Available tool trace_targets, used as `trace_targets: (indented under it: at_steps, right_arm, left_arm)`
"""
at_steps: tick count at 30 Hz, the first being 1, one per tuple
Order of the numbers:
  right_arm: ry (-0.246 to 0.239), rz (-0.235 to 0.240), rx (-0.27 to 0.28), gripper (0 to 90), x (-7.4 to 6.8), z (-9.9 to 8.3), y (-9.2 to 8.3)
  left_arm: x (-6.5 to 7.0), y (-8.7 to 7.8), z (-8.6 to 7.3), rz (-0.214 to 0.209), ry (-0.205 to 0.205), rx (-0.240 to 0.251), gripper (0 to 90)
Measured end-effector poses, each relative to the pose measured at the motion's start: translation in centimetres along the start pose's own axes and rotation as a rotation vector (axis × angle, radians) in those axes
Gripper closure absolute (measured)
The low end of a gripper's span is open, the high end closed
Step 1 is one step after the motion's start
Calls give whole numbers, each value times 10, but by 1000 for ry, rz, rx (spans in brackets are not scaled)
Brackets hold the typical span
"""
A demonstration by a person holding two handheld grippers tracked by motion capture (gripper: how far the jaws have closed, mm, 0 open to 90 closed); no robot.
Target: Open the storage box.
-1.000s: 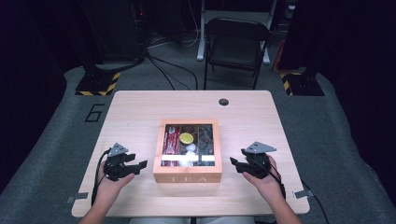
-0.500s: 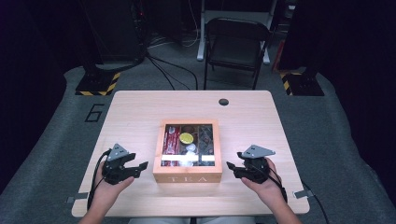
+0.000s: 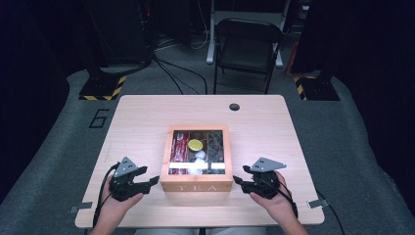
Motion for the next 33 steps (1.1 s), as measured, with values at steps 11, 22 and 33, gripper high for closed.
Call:
trace_targets:
  at_steps: [11,22,33]
  right_arm:
    - [-10,15,-19,495,-4,-11,6]
    - [-27,30,-55,512,-6,-19,15]
    - [-19,35,-67,606,-9,-22,22]
  left_arm:
    - [7,9,-15,-27,88,-22,417]
    - [14,18,-17,-85,73,-26,488]
    - [19,29,-16,-107,83,-37,557]
Point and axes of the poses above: each handheld gripper's, and its own axes: y roughly forward along the jaws, z roughly out of its top, x roughly to its right, the point moved 3 cm from there along y, roughly forward along the jaws, and after that the axes turned 12 degrees about y, right-handed, at the moved point
